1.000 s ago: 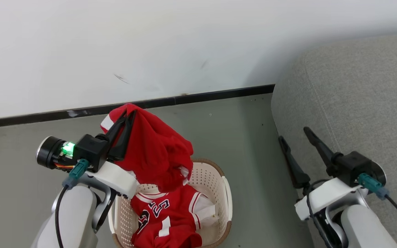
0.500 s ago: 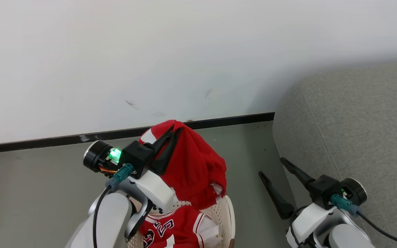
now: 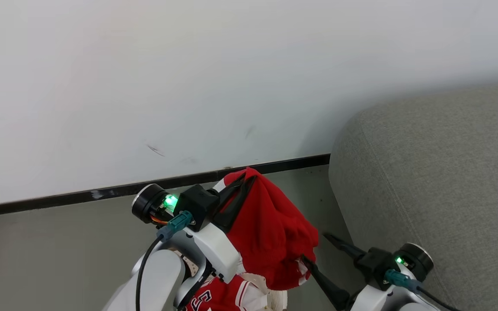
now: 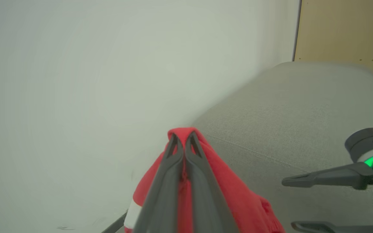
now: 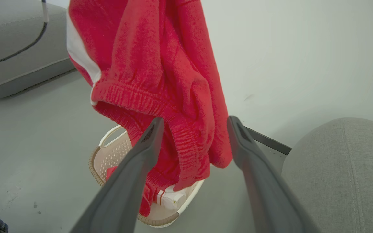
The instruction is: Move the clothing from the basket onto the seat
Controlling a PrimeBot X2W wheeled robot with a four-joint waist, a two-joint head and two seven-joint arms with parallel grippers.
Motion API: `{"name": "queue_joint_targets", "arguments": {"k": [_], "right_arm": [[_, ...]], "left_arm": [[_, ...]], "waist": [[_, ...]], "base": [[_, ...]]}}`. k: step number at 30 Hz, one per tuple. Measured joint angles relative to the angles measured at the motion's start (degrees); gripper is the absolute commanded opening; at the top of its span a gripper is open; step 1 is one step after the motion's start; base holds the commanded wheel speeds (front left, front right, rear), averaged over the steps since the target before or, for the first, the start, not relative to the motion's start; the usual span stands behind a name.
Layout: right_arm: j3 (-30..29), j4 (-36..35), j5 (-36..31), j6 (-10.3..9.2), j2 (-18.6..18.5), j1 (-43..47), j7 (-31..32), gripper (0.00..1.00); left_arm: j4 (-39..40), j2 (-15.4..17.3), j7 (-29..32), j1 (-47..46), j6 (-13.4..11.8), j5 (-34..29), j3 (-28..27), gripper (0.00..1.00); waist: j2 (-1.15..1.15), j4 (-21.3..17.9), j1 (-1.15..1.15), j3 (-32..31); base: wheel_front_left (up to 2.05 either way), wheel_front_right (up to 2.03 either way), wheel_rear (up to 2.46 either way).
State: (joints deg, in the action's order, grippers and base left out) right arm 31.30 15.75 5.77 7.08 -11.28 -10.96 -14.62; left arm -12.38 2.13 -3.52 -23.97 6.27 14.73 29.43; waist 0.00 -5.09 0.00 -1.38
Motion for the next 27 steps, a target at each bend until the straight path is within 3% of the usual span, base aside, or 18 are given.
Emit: {"name": "queue_joint_targets", "arguments": {"k": [12, 27], "right_arm": [[6.35, 3.11, -0.81, 0.00, -4.01, -8.57, 0.00, 1.00], [20.56, 9.01, 2.81, 0.01, -1.59, -18.28, 0.00, 1.00]], "left_arm": [[1.33, 0.02, 1.54, -0.10, -0.58, 1.82, 3.07, 0.00], [3.83, 0.13, 2.21, -1.49, -2.63, 6.05, 8.14, 0.00]], "waist": [[0.00, -0.90, 0.00, -0.43], [0.00, 1.99, 0.00, 0.60]], "base": [[0.00, 0.00, 0.00], [0.00, 0.00, 0.00]]}}
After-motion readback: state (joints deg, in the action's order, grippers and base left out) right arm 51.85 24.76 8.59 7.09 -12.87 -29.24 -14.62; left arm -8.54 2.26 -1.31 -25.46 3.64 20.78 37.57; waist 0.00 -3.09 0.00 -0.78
